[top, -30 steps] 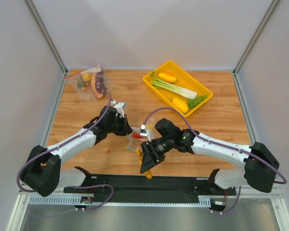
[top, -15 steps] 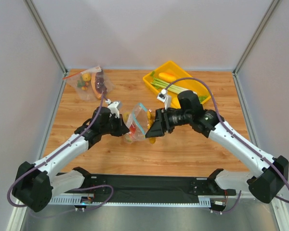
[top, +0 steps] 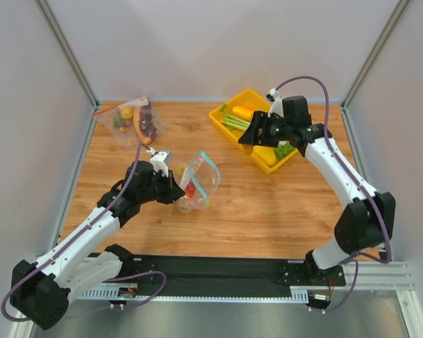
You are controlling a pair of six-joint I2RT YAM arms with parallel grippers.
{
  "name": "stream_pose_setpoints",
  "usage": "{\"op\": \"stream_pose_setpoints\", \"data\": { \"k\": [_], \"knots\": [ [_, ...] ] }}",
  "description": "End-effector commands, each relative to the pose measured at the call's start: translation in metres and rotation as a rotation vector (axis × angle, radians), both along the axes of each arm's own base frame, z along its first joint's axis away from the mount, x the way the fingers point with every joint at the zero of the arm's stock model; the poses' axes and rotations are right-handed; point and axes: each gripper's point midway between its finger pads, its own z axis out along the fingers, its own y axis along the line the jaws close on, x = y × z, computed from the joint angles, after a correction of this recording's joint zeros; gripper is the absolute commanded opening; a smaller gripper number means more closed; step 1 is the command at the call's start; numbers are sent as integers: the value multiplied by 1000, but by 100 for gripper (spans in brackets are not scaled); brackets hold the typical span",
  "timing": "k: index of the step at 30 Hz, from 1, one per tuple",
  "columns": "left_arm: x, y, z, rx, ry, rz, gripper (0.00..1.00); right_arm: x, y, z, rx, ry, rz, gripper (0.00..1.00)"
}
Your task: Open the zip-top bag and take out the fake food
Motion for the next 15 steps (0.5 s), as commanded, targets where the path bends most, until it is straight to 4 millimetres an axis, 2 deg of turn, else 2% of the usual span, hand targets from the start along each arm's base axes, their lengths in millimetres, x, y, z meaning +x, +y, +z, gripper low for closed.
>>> {"op": "stream_pose_setpoints", "data": {
  "k": [1,3,4,7,9,10,15],
  "knots": [
    [-4,3,4,-1,-21,-12,0,55,-53,-30,-187,26,-183,18],
    [-6,4,5,-4,-25,-12,0,69,-70,-44,-233,64,-227,18],
    [-8,4,4,-5,-20,-13,0,84,-84,-55,-257,83,-266,18],
    [-9,5,6,-11,-30,-13,0,99,-108,-77,-331,140,-312,18],
    [-9,4,6,-12,-30,-14,0,104,-119,-88,-382,160,-335,18],
    [-9,4,6,-12,-28,-14,0,106,-128,-102,-425,192,-355,18],
    [-9,4,6,-13,-26,-18,0,116,-153,-123,-490,226,-394,18]
  ]
}}
